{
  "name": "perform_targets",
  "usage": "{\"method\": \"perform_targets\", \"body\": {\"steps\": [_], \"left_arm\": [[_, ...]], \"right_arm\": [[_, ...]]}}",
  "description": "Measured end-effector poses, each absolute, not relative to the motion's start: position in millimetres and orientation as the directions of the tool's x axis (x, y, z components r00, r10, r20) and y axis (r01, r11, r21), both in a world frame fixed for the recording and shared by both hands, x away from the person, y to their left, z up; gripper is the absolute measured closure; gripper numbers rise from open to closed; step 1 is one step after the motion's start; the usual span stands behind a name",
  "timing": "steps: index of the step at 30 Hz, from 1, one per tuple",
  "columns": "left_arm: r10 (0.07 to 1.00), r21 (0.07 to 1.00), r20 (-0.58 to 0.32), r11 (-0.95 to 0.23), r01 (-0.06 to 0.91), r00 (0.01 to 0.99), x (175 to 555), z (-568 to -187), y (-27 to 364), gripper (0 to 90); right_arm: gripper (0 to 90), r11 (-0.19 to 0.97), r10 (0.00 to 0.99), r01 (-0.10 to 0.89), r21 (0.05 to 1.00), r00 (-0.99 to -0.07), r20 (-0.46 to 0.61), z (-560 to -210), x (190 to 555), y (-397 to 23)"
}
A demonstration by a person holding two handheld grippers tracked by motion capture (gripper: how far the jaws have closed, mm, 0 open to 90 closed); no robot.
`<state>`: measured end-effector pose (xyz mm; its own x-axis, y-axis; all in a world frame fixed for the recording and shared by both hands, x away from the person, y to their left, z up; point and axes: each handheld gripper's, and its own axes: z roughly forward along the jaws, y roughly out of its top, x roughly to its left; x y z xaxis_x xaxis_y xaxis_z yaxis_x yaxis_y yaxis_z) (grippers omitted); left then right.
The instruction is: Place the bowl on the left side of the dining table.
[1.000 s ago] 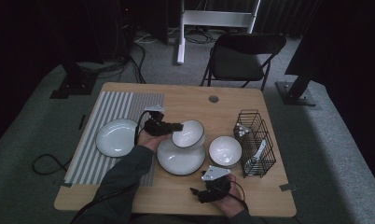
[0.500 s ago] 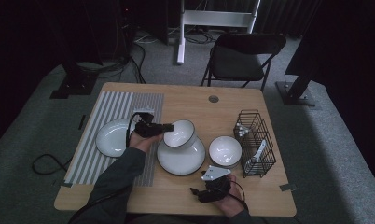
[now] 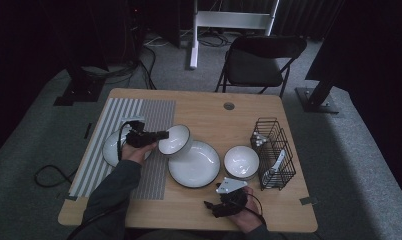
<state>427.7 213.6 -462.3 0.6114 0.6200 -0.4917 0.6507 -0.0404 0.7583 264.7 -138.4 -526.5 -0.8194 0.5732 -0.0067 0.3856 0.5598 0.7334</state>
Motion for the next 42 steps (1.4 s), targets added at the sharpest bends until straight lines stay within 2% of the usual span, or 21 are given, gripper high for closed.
{"method": "perform_targets", "body": {"steps": [15,42], "left_arm": [[0.694,0.754,-0.511,0.077,0.653,0.508,422,-465,282,85.3],[0.809,0.739,-0.480,0.165,0.654,0.339,406,-484,366,85.2]], "right_arm": [[22.2,0.559,0.573,0.386,0.734,-0.819,-0.007,-527,265,-138],[22.2,0.559,0.573,0.386,0.734,-0.819,-0.007,-527,265,-138]]}}
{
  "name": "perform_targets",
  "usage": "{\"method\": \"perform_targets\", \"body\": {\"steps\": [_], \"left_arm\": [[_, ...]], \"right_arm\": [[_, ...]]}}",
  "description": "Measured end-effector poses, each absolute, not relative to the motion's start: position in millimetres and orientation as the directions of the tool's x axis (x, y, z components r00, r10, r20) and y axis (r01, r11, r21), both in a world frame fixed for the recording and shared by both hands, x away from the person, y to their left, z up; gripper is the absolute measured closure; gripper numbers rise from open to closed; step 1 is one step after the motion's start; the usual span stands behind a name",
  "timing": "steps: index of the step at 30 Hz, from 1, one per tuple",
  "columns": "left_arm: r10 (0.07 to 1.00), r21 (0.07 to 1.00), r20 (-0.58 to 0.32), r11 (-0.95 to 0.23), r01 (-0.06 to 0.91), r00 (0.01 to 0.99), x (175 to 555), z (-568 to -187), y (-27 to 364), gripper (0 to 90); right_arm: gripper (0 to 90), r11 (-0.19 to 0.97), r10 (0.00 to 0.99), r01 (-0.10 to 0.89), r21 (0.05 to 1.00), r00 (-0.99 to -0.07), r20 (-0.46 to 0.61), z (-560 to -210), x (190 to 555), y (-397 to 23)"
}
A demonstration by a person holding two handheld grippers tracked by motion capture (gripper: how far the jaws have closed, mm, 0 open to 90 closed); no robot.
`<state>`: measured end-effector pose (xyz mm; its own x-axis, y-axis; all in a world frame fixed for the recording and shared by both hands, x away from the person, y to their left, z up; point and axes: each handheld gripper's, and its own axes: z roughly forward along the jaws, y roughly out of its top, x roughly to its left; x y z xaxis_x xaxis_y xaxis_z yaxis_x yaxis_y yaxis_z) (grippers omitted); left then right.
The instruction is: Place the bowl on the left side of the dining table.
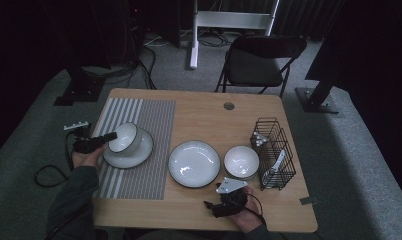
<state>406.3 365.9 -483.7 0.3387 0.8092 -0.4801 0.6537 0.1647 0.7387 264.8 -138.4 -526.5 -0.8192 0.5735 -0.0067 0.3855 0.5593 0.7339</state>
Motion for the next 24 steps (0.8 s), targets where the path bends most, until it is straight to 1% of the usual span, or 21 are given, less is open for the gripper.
{"method": "perform_targets", "body": {"steps": [3,11,18,24], "left_arm": [[0.814,0.737,-0.479,0.168,0.654,0.330,404.4,-484.6,370.9,85.2],[0.844,0.737,-0.433,0.131,0.663,0.315,402.9,-483.9,373.6,85.2],[0.870,0.741,-0.382,0.087,0.666,0.311,404.1,-482.5,370.0,85.0],[0.882,0.745,-0.358,0.071,0.663,0.308,407.2,-480.8,364.1,85.1]], "right_arm": [[22.3,0.559,0.573,0.385,0.734,-0.819,-0.007,-526.6,264.9,-138.4],[22.2,0.559,0.573,0.385,0.734,-0.819,-0.007,-526.5,264.9,-138.5],[22.3,0.559,0.574,0.385,0.734,-0.819,-0.007,-526.5,264.8,-138.4],[22.3,0.559,0.573,0.385,0.734,-0.819,-0.007,-526.5,264.8,-138.5]]}}
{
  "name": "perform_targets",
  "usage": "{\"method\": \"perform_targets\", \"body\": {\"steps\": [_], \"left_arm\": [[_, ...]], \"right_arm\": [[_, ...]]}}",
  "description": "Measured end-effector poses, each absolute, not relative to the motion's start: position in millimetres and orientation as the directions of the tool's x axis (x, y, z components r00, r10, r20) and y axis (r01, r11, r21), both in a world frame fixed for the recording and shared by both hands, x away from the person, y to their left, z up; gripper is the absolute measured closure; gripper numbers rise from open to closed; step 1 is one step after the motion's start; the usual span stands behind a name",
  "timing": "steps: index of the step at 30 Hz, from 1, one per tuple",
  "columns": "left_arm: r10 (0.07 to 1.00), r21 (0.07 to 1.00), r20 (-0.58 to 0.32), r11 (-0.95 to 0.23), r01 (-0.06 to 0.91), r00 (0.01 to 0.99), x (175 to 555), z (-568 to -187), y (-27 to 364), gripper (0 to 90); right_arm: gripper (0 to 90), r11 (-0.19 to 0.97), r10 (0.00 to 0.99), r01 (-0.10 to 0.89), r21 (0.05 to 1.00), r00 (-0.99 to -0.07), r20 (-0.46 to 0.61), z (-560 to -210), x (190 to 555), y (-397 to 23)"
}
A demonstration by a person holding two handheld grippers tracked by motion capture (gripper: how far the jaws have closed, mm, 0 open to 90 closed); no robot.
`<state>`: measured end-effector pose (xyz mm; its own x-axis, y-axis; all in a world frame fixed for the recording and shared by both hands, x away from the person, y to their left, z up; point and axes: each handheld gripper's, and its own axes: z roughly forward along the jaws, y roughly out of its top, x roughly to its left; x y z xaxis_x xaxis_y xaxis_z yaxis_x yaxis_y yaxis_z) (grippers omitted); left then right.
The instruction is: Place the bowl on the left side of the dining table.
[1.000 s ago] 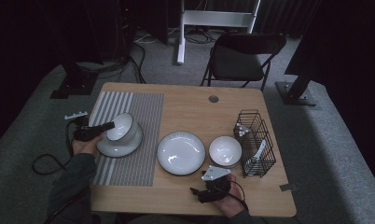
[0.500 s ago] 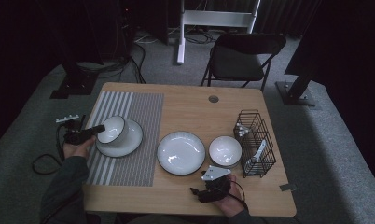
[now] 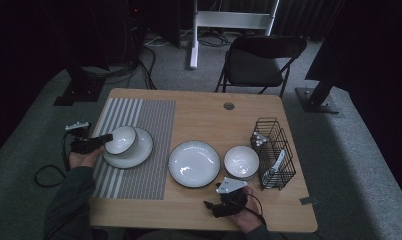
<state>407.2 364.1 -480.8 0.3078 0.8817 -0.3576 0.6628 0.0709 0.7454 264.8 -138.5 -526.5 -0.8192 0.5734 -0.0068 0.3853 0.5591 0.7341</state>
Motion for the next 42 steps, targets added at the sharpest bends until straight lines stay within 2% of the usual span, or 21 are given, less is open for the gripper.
{"method": "perform_targets", "body": {"steps": [11,14,16,18,19,25,28,35,42], "left_arm": [[0.896,0.744,-0.326,0.046,0.667,0.303,409,-480,359,85.1],[0.888,0.754,-0.342,0.063,0.654,0.308,409,-478,360,85.4],[0.862,0.772,-0.393,0.119,0.624,0.321,408,-471,366,88.8],[0.895,0.783,-0.321,0.067,0.618,0.311,408,-459,364,90.0],[0.884,0.783,-0.340,0.077,0.618,0.321,409,-456,364,90.0],[0.898,0.792,-0.304,0.054,0.608,0.317,411,-454,356,90.0],[0.916,0.788,-0.250,0.003,0.616,0.315,409,-457,350,90.0],[0.919,0.790,-0.221,-0.027,0.613,0.326,405,-459,345,90.0],[0.928,0.779,-0.169,-0.081,0.621,0.332,401,-459,338,81.6]], "right_arm": [[22.3,0.559,0.573,0.385,0.734,-0.819,-0.007,-527,265,-138],[22.3,0.559,0.573,0.385,0.734,-0.819,-0.007,-527,265,-138],[22.3,0.559,0.573,0.385,0.734,-0.819,-0.006,-527,265,-138],[22.3,0.559,0.573,0.385,0.734,-0.819,-0.007,-527,265,-138],[22.3,0.559,0.573,0.386,0.734,-0.819,-0.006,-527,265,-138],[22.3,0.559,0.573,0.385,0.734,-0.819,-0.007,-527,265,-138],[22.3,0.559,0.574,0.386,0.734,-0.819,-0.006,-527,265,-138],[22.3,0.559,0.573,0.386,0.734,-0.819,-0.006,-527,265,-138],[22.3,0.559,0.574,0.386,0.734,-0.819,-0.006,-527,265,-138]]}}
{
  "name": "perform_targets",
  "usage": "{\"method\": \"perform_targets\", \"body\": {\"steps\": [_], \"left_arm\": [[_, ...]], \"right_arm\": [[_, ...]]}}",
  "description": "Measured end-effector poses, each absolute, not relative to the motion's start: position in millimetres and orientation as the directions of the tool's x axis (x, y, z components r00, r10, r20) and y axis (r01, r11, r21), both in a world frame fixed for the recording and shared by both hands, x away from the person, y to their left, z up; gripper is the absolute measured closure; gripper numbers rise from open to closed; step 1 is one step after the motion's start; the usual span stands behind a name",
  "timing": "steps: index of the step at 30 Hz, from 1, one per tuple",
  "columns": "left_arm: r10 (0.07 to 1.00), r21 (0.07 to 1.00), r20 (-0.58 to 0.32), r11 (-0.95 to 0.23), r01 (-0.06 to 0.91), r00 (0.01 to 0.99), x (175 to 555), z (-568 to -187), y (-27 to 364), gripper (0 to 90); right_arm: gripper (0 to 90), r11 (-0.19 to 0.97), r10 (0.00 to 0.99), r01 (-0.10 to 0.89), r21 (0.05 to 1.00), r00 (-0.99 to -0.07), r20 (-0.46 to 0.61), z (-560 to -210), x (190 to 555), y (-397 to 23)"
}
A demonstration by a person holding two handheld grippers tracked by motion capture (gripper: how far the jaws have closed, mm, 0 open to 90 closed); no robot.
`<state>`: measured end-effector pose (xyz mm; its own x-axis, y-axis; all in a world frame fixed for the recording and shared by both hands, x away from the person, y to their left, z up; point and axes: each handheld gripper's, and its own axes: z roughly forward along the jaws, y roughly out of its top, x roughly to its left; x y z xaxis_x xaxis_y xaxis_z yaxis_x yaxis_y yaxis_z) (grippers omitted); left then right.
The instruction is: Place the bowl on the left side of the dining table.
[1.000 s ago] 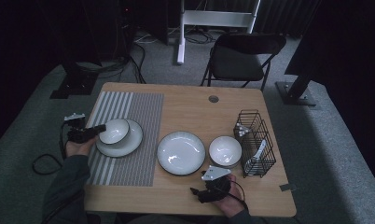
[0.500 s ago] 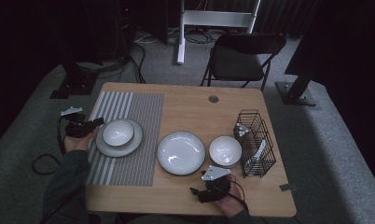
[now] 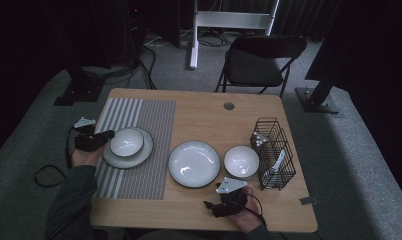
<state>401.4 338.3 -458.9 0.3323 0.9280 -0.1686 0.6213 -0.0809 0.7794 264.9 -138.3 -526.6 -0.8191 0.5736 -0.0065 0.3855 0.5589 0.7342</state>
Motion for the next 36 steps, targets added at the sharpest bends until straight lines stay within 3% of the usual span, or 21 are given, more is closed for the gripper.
{"method": "perform_targets", "body": {"steps": [6,13,29,33,36], "left_arm": [[0.932,0.752,-0.142,-0.119,0.649,0.335,401,-466,335,77.6],[0.938,0.740,-0.095,-0.158,0.654,0.334,404,-464,330,84.4],[0.944,0.742,-0.083,-0.154,0.653,0.318,410,-465,332,84.9],[0.945,0.751,-0.080,-0.153,0.643,0.317,409,-467,333,81.7],[0.944,0.763,-0.069,-0.158,0.627,0.321,407,-467,334,71.8]], "right_arm": [[22.3,0.559,0.574,0.385,0.734,-0.819,-0.007,-527,265,-138],[22.3,0.559,0.573,0.385,0.734,-0.819,-0.007,-527,265,-138],[22.3,0.559,0.574,0.386,0.734,-0.819,-0.007,-527,265,-138],[22.3,0.559,0.574,0.385,0.734,-0.819,-0.007,-527,265,-138],[22.3,0.559,0.574,0.386,0.734,-0.819,-0.007,-527,265,-138]]}}
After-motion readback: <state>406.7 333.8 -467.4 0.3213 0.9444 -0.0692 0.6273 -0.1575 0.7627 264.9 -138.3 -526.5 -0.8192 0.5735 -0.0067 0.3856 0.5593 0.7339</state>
